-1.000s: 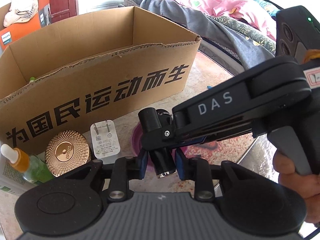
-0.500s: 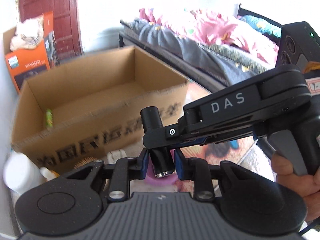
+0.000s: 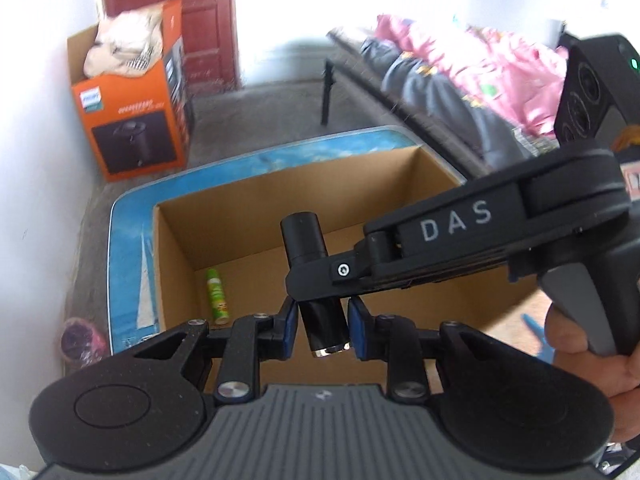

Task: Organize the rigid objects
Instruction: 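Carry the flashlight into the box and release it beside the glue stick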

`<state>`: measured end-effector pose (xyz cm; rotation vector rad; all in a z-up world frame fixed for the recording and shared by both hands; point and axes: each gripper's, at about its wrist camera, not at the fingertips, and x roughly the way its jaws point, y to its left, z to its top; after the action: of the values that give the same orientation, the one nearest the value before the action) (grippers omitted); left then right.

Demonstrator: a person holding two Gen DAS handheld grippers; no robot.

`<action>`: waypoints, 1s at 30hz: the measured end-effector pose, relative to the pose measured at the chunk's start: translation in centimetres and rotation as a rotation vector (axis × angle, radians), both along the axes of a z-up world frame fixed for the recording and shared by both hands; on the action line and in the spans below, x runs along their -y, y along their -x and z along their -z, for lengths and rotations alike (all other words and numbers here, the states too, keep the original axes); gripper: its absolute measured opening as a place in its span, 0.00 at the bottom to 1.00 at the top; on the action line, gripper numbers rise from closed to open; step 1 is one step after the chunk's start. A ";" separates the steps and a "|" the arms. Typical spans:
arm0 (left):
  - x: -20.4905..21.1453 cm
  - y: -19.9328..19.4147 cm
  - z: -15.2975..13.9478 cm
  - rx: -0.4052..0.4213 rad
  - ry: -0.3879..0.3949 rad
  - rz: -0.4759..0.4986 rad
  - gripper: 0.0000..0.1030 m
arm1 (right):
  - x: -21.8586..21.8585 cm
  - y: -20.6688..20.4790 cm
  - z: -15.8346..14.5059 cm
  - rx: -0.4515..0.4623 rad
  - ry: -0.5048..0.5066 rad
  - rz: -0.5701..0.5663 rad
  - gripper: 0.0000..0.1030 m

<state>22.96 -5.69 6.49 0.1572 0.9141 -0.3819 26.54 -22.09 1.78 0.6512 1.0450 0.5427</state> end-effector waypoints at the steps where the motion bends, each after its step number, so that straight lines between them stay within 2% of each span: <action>1: 0.1 -1.3 0.6 -0.023 -0.019 -0.006 0.27 | -0.3 -1.5 0.7 -0.031 0.007 -0.008 0.20; 4: 0.0 -4.6 2.5 -0.092 -0.075 -0.029 0.27 | -1.0 -5.0 3.2 -0.118 0.013 -0.024 0.20; 10: -0.1 -9.2 5.9 -0.208 -0.135 -0.064 0.26 | -2.7 -8.9 6.7 -0.215 0.053 -0.042 0.20; 14: -0.1 -10.5 7.2 -0.247 -0.173 -0.100 0.27 | -3.6 -10.5 8.0 -0.241 0.076 -0.032 0.20; 19: -0.1 -10.0 7.3 -0.252 -0.181 -0.113 0.35 | -3.4 -11.2 9.1 -0.268 0.071 -0.015 0.24; 21: -0.3 -9.5 6.8 -0.240 -0.166 -0.116 0.38 | -2.9 -11.0 8.8 -0.264 0.053 -0.007 0.26; 24: -0.7 -8.6 5.5 -0.204 -0.138 -0.119 0.41 | -1.3 -9.5 6.8 -0.227 0.020 0.013 0.29; 30: -2.0 -3.8 0.9 -0.092 -0.042 -0.118 0.47 | 4.3 -2.6 0.0 -0.048 -0.058 0.050 0.30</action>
<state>26.80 -3.72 5.59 0.1244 1.0177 -0.2616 29.13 -26.43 1.79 0.7427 1.0586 0.5174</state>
